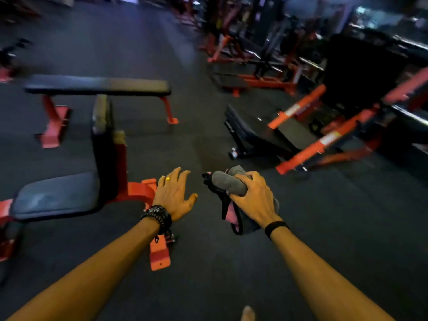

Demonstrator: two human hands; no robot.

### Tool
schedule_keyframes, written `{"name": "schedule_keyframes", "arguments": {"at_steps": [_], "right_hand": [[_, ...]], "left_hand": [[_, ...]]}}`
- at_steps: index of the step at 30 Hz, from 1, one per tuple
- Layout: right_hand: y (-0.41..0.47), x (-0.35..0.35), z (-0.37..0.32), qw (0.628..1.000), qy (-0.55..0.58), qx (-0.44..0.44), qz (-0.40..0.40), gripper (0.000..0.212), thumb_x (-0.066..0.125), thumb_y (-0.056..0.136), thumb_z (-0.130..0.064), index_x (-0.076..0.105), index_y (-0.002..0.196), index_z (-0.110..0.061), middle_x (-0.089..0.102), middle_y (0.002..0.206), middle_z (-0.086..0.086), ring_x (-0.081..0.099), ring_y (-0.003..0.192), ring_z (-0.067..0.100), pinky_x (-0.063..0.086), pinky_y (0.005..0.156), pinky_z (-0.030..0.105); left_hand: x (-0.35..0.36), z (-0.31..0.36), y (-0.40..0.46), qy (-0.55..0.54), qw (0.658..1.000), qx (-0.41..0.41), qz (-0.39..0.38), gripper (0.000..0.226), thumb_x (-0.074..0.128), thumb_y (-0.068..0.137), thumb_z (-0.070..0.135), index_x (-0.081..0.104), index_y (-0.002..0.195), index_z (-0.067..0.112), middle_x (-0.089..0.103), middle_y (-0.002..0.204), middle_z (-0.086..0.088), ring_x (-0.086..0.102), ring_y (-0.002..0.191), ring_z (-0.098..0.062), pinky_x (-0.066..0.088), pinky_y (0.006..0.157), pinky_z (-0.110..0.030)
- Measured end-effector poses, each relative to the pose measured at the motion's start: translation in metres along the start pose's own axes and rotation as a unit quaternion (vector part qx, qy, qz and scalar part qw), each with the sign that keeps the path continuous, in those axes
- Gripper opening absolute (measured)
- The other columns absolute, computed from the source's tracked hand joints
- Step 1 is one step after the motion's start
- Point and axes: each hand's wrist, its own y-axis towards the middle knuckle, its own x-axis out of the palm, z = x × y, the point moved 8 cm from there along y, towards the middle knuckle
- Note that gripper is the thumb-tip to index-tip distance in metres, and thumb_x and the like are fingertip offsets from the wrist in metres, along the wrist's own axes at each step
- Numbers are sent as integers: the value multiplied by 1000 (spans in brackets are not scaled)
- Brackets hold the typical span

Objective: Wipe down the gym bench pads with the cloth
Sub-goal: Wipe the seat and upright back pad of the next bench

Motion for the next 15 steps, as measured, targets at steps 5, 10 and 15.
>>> {"name": "schedule_keyframes", "arguments": {"at_steps": [5,10,15], "right_hand": [[114,21,-25,992,37,-117,-18,53,78,77,-41,63,126,-26,51,119,3,53,110,28,51,87,45],[204,49,-85,967,77,-235,-53,52,76,75,-41,64,124,-26,52,119,3,54,109,28,51,87,47],[271,91,-158,934,130,-326,-69,53,76,75,-43,64,124,-26,53,117,1,55,107,25,52,83,44]], "left_hand": [[-50,-59,38,23,985,-152,84,78,54,76,53,43,142,13,38,150,-14,40,137,-34,28,114,-49],[-96,-102,50,69,957,-251,130,80,49,73,55,46,141,12,41,149,-17,45,132,-38,32,111,-52],[-127,-150,64,89,923,-326,182,89,32,70,66,44,141,15,39,150,-15,43,134,-36,30,112,-52]]}}
